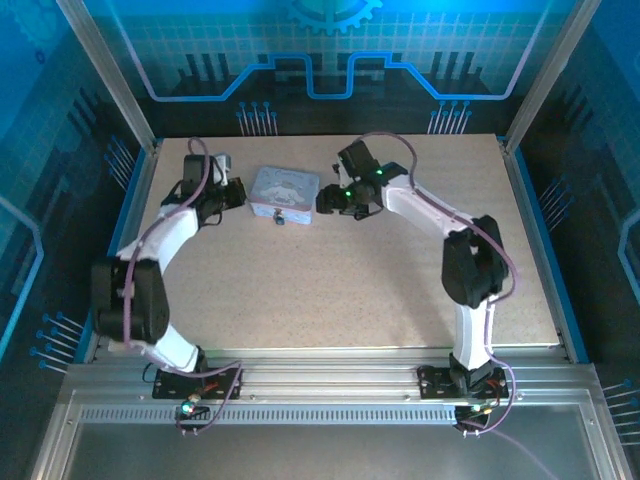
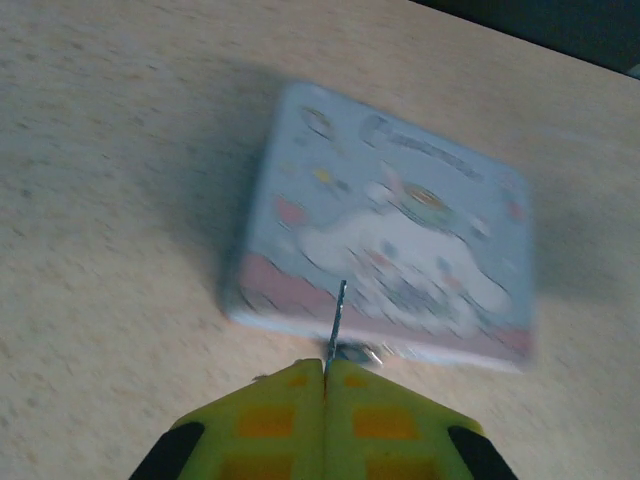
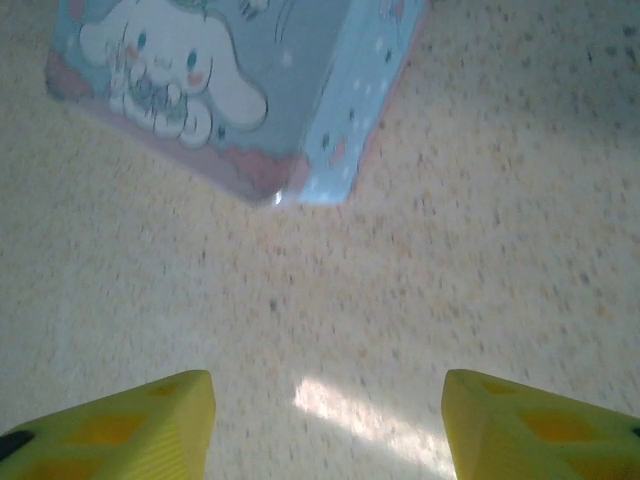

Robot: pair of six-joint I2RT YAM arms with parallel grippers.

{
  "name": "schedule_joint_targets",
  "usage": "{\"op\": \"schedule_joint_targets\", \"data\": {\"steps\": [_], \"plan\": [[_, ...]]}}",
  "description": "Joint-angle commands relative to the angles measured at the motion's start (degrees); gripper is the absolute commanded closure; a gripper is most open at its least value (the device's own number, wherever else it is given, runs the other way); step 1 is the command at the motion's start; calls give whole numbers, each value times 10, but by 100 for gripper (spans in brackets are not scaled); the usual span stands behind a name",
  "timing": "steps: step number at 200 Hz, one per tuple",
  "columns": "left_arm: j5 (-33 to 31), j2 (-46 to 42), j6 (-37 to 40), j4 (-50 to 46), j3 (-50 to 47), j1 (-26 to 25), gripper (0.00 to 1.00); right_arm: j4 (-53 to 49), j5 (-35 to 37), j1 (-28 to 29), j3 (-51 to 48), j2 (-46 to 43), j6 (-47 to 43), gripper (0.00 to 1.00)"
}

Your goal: Unlock a padlock with a key

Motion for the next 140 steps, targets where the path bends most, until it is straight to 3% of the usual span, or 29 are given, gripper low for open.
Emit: {"op": "schedule_joint_targets", "data": {"steps": [1, 33, 67, 110, 140], "plan": [[-23, 76, 15, -60, 89, 14, 100, -34, 12, 1, 78, 62, 16, 37], [-16, 183, 23, -129, 212, 17, 100, -54, -5, -6, 178, 148, 20, 36], [44, 248, 23, -162, 276, 13, 100, -67, -33, -11, 260, 216, 22, 36], [79, 236, 34, -151, 230, -20, 100, -83, -54, -14, 296, 252, -1, 37], [86, 186, 23, -113, 148, -47, 100, -84, -37, -14, 214, 207, -31, 40]]}}
